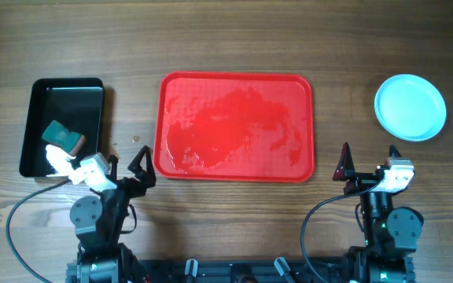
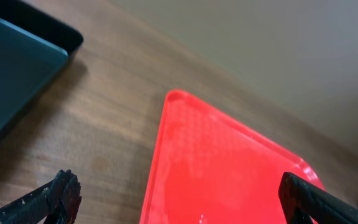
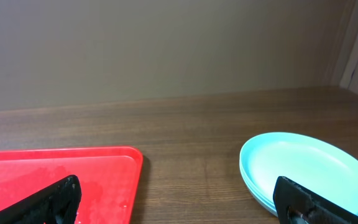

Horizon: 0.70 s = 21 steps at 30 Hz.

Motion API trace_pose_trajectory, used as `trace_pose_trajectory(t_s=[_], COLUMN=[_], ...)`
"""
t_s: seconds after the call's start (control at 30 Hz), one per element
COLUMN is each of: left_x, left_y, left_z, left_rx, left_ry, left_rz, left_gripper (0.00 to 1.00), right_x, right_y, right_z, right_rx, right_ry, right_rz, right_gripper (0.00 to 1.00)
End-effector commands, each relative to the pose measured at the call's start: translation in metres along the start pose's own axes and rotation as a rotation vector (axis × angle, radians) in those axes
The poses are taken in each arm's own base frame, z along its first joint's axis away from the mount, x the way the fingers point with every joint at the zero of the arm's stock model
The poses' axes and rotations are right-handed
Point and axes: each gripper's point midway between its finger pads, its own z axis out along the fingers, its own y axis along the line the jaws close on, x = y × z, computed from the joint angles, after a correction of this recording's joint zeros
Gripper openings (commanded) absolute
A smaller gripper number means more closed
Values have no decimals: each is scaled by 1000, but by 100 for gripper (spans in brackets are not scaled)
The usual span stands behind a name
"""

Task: Clean dirty plates on tray and stack at the side

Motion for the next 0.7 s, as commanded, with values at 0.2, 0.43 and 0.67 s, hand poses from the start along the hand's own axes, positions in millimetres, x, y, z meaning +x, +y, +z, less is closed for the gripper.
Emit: trace_pose_trajectory(t_s=[0.2,0.43,0.67], left_x=[-10,-13,-29], left_y=[1,-11,-16], left_z=[-5,-11,-18], left_rx=[-55,-13,-8], left_ry=[-84,-109,-188], left_rz=[81,217,223], left_gripper=[100,100,100], right_x=[-2,-2,-2], right_y=[2,2,2], right_z=[-1,-1,-1], right_rx=[-11,-11,-12], right_ry=[-13,-13,-13], right_rz=[7,7,7], right_gripper=[100,100,100])
